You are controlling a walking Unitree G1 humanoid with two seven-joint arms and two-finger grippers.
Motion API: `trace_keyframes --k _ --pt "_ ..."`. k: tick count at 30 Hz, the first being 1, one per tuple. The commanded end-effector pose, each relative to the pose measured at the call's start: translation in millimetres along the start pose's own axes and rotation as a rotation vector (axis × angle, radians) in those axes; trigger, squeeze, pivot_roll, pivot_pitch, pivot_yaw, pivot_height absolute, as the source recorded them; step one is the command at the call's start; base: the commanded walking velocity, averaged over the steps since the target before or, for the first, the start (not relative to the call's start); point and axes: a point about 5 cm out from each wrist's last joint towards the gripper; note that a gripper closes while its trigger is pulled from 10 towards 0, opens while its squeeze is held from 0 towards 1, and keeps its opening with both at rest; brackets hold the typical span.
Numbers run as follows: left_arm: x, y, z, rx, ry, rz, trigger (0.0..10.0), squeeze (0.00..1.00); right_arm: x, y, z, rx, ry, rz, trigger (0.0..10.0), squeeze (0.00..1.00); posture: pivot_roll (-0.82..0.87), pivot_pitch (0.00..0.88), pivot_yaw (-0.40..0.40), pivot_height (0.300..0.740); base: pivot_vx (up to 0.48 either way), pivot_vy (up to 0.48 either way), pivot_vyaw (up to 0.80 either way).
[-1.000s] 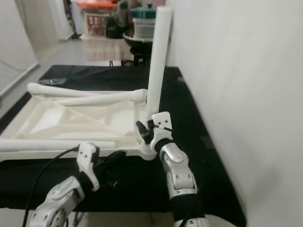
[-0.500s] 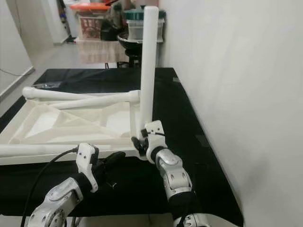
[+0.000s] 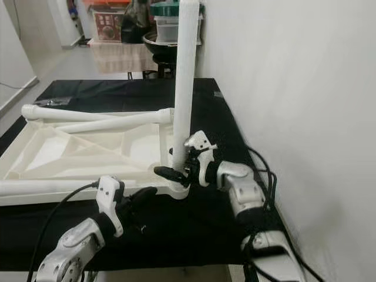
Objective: Building children table
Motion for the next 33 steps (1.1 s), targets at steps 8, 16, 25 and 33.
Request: trace_keyframes --k 8,16,25,33 --pt "-0.1 -4 -1.5 0.012 0.006 -0.005 10.0 0.00 0.4 -2 3.6 -0.005 0.136 0.036 0.0 0.00 0.07 0.000 -0.042 0.740 0.000 0.000 0.00" --pt "-1.8 -5 -4.7 0.011 0.005 -0.009 10.0 0.00 6.5 -38 18.7 0.061 -0.270 0.054 0.0 0.00 0.07 0.000 -0.065 0.740 0.000 0.000 0.00" --pt "0.4 -3 -4.0 0.011 0.004 -0.008 10.0 0.00 38.1 -57 40.4 0.040 -0.687 0.234 0.0 0.00 0.05 0.000 -0.043 0.740 0.000 0.000 0.00" --pt "1.1 -2 -2.2 0.001 0.013 -0.006 10.0 0.00 42.3 -52 45.5 0.039 -0.681 0.231 10.0 0.00 0.04 0.000 -0.041 0.740 0.000 0.000 0.00"
Point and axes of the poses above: a point about 5 cm out from each wrist's last joint towards the gripper, its own z axis pointing out of the wrist towards the gripper, its own y axis along the axis of the wrist's last joint, x = y × z, and after that the axes turned 1 degree about -z, right-handed
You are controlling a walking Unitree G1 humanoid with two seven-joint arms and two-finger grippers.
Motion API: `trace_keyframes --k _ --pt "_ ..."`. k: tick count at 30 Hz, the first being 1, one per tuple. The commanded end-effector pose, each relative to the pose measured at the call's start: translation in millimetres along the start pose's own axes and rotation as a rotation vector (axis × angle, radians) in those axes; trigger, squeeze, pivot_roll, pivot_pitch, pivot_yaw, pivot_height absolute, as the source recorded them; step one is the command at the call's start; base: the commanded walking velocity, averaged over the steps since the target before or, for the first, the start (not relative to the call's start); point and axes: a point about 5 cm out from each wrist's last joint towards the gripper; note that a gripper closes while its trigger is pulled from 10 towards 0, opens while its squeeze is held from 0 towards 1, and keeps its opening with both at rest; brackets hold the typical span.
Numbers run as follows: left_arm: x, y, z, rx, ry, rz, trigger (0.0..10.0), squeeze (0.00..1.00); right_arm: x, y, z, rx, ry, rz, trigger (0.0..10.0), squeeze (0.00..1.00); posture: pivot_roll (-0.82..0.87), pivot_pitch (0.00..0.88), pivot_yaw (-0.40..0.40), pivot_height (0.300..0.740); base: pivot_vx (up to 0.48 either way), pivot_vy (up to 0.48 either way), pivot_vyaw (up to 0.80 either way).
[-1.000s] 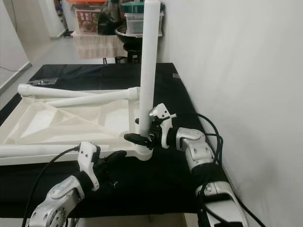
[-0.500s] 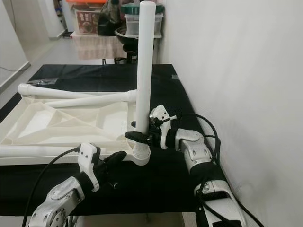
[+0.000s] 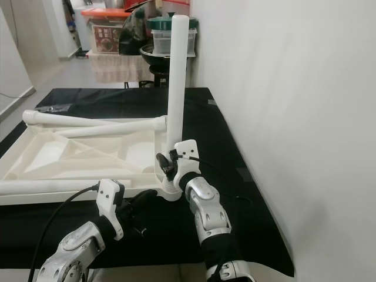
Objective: Building children table
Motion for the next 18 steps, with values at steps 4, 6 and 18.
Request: trace_keyframes --k 4,6,18 --pt "0.8 2 2.4 -0.005 0.000 0.003 10.0 0.00 1.6 -11 -5.9 0.084 0.107 0.039 10.0 1.00 0.04 0.000 -0.038 0.740 0.000 0.000 0.00" --pt "0.7 2 2.8 -0.005 -0.001 0.002 10.0 0.00 -0.2 -5 -4.9 0.074 0.177 0.019 10.0 1.00 0.04 0.000 -0.038 0.740 0.000 0.000 0.00" --pt "1.0 2 4.2 -0.007 -0.001 -0.001 10.0 0.00 -19.1 31 -14.7 0.018 0.703 -0.201 10.0 0.00 0.05 0.000 -0.042 0.740 0.000 0.000 0.00"
Point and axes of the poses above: a point about 5 cm out from each wrist's last joint towards the gripper, its own z axis pointing out of the wrist towards the gripper, its own y axis along the axis of the wrist's last joint, x = y × z, and after that the axes turned 1 degree about -z, right-handed
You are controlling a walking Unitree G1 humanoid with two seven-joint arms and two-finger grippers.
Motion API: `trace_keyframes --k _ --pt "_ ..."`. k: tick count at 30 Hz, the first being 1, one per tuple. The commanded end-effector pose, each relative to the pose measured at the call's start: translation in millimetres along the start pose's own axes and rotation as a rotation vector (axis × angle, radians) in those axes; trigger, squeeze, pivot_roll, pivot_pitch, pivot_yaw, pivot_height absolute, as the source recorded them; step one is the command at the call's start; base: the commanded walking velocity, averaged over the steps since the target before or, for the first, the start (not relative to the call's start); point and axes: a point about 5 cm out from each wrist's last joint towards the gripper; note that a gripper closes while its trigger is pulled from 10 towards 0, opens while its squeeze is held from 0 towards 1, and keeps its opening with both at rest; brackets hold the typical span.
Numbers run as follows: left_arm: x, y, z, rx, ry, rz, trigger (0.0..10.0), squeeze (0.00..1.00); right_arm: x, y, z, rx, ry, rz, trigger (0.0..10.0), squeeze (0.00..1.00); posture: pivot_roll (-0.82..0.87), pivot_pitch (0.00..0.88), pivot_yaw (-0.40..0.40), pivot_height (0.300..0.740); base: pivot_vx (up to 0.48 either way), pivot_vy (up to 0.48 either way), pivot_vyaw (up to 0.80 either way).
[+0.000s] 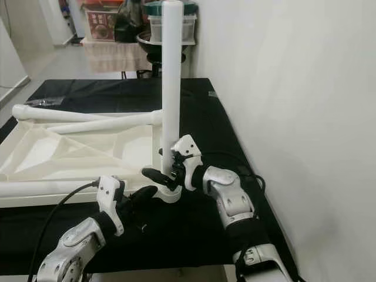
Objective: Building children table
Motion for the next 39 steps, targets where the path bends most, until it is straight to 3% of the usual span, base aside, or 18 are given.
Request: trace_keyframes --k 1,5,6,8,9,16,19,22,23,24,26,27,29,30,35,38,39 --pt "1.2 -3 -0.7 0.009 0.009 -0.013 10.0 0.00 -4.4 10 0.2 0.011 0.171 -0.029 10.0 0.00 0.05 0.000 -0.040 0.740 0.000 0.000 0.00" --pt "1.1 -4 -0.9 0.010 0.008 -0.014 10.0 0.00 -10.4 11 -1.7 0.030 0.221 -0.017 10.0 0.00 0.06 0.000 -0.043 0.740 0.000 0.000 0.00" --pt "1.1 -4 -1.2 0.010 0.008 -0.014 10.0 0.00 -12.8 10 -3.5 0.030 0.260 0.013 0.9 0.00 0.06 0.000 -0.045 0.740 0.000 0.000 0.00" --pt "1.1 -4 -1.2 0.010 0.008 -0.014 10.0 0.00 -12.8 10 -3.5 0.030 0.260 0.013 0.9 0.00 0.06 0.000 -0.045 0.740 0.000 0.000 0.00" --pt "1.0 -4 -1.4 0.010 0.008 -0.014 10.0 0.00 -13.3 10 -4.5 0.023 0.277 0.025 0.0 0.00 0.06 0.000 -0.045 0.740 0.000 0.000 0.00" --pt "0.8 -4 -1.9 0.009 0.008 -0.015 10.0 0.00 -14.5 9 -8.2 0.016 0.283 0.024 0.0 0.00 0.05 0.000 -0.041 0.740 0.000 0.000 0.00" --pt "0.1 -3 -2.0 0.008 0.007 -0.017 10.0 0.00 -14.9 3 -11.8 0.021 0.206 0.012 0.0 0.00 0.05 0.000 -0.042 0.740 0.000 0.000 0.00" --pt "-0.5 -3 -2.9 0.006 0.007 -0.018 10.0 0.00 -11.5 -10 -11.5 0.023 0.003 0.056 0.0 0.00 0.05 0.000 -0.046 0.740 0.000 0.000 0.00" --pt "-0.5 -3 -2.9 0.006 0.007 -0.018 10.0 0.00 -11.5 -10 -11.5 0.023 0.003 0.056 0.0 0.00 0.05 0.000 -0.046 0.740 0.000 0.000 0.00" --pt "-0.6 -2 -3.7 0.006 0.007 -0.017 10.0 0.00 -10.6 -20 -3.6 0.060 -0.224 0.089 0.0 0.00 0.06 0.000 -0.056 0.740 0.000 0.000 0.00" --pt "-0.6 -2 -3.7 0.006 0.007 -0.017 10.0 0.00 -10.6 -20 -3.6 0.060 -0.224 0.089 0.0 0.00 0.06 0.000 -0.056 0.740 0.000 0.000 0.00" --pt "0.7 -2 -4.7 0.009 0.007 -0.015 10.0 0.00 32.7 -54 11.5 0.161 -0.540 0.212 0.0 0.00 0.05 0.000 -0.033 0.740 0.000 0.000 0.00" --pt "0.7 -2 -4.7 0.009 0.007 -0.015 10.0 0.00 32.7 -54 11.5 0.161 -0.540 0.212 0.0 0.00 0.05 0.000 -0.033 0.740 0.000 0.000 0.00" --pt "1.4 -2 -4.8 0.010 0.007 -0.014 10.0 0.00 45.9 -59 15.1 0.192 -0.578 0.204 0.0 0.00 0.05 0.000 -0.033 0.740 0.000 0.000 0.00" --pt "1.3 -2 -4.1 0.016 0.005 -0.009 10.0 0.00 23.0 -51 14.8 0.143 -0.620 0.240 0.0 0.00 0.06 0.000 -0.049 0.740 0.000 0.000 0.00" --pt "2.7 -2 -6.0 0.014 0.017 -0.003 10.0 0.00 28.0 -49 20.6 0.156 -0.637 0.240 0.0 0.00 0.06 0.000 -0.044 0.740 0.000 0.000 0.00" --pt "2.8 -2 -6.2 0.016 0.016 -0.004 10.0 0.00 29.3 -49 21.7 0.150 -0.624 0.252 10.0 0.00 0.06 0.000 -0.037 0.740 0.000 0.000 0.00"
Point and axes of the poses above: a point about 5 cm out from each wrist's last joint towards the gripper, its own z axis pointing out of the wrist towards the gripper, its own y axis along the axis of the wrist's last joint, x = y × z, and after that the axes turned 1 degree about -z, right-handed
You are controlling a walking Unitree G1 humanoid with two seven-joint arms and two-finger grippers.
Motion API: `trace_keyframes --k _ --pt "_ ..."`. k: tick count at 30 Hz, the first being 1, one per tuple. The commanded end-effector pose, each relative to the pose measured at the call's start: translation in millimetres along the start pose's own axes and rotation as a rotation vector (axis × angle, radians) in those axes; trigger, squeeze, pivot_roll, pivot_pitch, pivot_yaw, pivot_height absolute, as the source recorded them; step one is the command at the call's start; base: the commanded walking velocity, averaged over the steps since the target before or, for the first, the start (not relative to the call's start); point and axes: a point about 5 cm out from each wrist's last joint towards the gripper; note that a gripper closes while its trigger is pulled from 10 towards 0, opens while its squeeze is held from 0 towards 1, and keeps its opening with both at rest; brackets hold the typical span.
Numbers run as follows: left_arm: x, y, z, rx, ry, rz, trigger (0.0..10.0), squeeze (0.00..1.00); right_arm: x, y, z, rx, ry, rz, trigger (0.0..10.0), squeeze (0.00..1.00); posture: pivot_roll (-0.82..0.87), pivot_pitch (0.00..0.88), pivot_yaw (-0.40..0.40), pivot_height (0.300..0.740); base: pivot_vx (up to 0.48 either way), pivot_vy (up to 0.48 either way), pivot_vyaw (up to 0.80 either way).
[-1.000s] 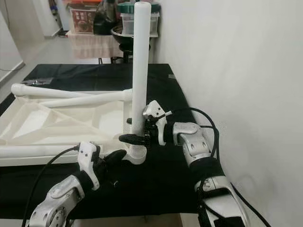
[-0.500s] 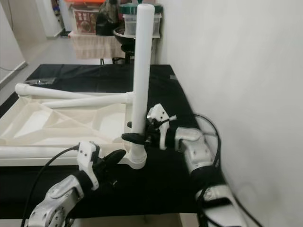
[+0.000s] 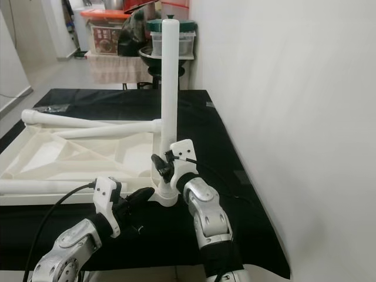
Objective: Building children table
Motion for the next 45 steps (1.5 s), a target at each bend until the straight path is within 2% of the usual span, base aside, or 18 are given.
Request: trace_keyframes --k 1,2,3,6,8,9,10,11,12,24,25,28,29,30,31,41,43,45 --pt "1.3 -1 -2.6 0.013 0.006 0.007 10.0 0.00 -2.5 -32 -4.2 0.155 -0.023 0.055 10.0 0.00 0.06 0.000 -0.037 0.740 0.000 0.000 0.00" --pt "1.3 -1 -2.6 0.013 0.006 0.007 10.0 0.00 -2.5 -32 -4.2 0.155 -0.023 0.055 10.0 0.00 0.06 0.000 -0.037 0.740 0.000 0.000 0.00" --pt "1.0 -2 -2.1 0.016 0.000 0.002 10.0 0.00 1.6 -27 -5.6 0.127 0.022 0.083 10.0 1.00 0.06 0.000 -0.032 0.740 0.000 0.000 0.00" --pt "0.8 -2 -1.9 0.017 -0.001 0.002 10.0 0.00 2.8 -22 -5.5 0.105 0.067 0.069 10.0 1.00 0.06 0.000 -0.030 0.740 0.000 0.000 0.00" --pt "0.6 -3 -1.5 0.020 -0.002 0.005 10.0 0.00 -2.6 -7 -3.0 0.042 0.189 0.009 10.0 1.00 0.07 0.000 -0.032 0.740 0.000 0.000 0.00" --pt "0.3 -3 -1.3 0.021 -0.001 0.006 10.0 0.00 -6.8 -2 -2.0 0.019 0.266 -0.029 10.0 0.55 0.07 0.000 -0.036 0.740 0.000 0.000 0.00" --pt "0.1 -3 -1.2 0.021 0.000 0.008 10.0 0.00 -10.9 2 -1.6 0.010 0.326 -0.063 10.0 0.29 0.07 0.000 -0.039 0.740 0.000 0.000 0.00" --pt "0.1 -3 -1.2 0.021 0.000 0.008 10.0 0.00 -10.9 2 -1.6 0.010 0.326 -0.063 10.0 0.29 0.07 0.000 -0.039 0.740 0.000 0.000 0.00" --pt "-0.2 -4 -1.1 0.021 0.001 0.008 10.0 0.00 -14.8 4 -1.6 0.006 0.383 -0.087 10.0 0.00 0.07 0.000 -0.044 0.740 0.000 0.000 0.00" --pt "-5.6 -6 -8.3 0.028 0.013 0.048 10.0 0.00 -44.4 22 7.6 0.012 0.647 -0.106 10.0 0.00 0.10 0.000 -0.052 0.740 0.000 0.000 0.00" --pt "-6.8 -5 -10.3 0.027 0.014 0.054 10.0 0.00 -45.8 24 7.9 0.010 0.667 -0.101 7.2 0.00 0.10 0.000 -0.053 0.740 0.000 0.000 0.00" --pt "-7.6 -5 -11.6 0.027 0.015 0.058 10.0 0.00 -47.2 25 8.4 0.006 0.686 -0.099 7.2 0.00 0.10 0.000 -0.053 0.740 0.000 0.000 0.00" --pt "-9.1 -5 -13.7 0.027 0.014 0.063 10.0 0.00 -49.5 25 9.5 0.013 0.686 -0.105 1.6 0.00 0.10 0.000 -0.052 0.740 0.000 0.000 0.00" --pt "-9.1 -5 -13.7 0.027 0.014 0.063 10.0 0.00 -49.5 25 9.5 0.013 0.686 -0.105 1.6 0.00 0.10 0.000 -0.052 0.740 0.000 0.000 0.00" --pt "-11.1 -5 -17.4 0.030 0.015 0.072 10.0 0.00 -52.1 27 10.3 0.021 0.690 -0.105 0.0 0.00 0.11 0.000 -0.051 0.740 0.000 0.000 0.00" --pt "-20.3 -4 -36.0 0.051 0.055 0.166 10.0 0.00 -63.3 18 8.6 0.080 0.691 -0.129 0.0 0.00 0.10 0.000 -0.048 0.740 0.000 0.000 0.00" --pt "-21.9 -3 -40.4 0.051 0.066 0.169 10.0 0.00 -70.2 9 6.0 0.131 0.613 -0.172 0.0 0.00 0.10 0.000 -0.052 0.740 0.000 0.000 0.00" --pt "-24.9 -2 -47.6 0.047 0.086 0.171 10.0 0.00 -83.7 -9 -1.0 0.232 0.395 -0.214 0.0 0.00 0.10 0.002 -0.056 0.740 0.000 0.000 0.00"
Point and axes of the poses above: a point about 5 cm out from each wrist's last joint towards the gripper, its own z axis pointing out of the wrist towards the gripper, its own y axis along the axis of the wrist's last joint, x = y × z, and after that the axes turned 1 degree about -z, right-handed
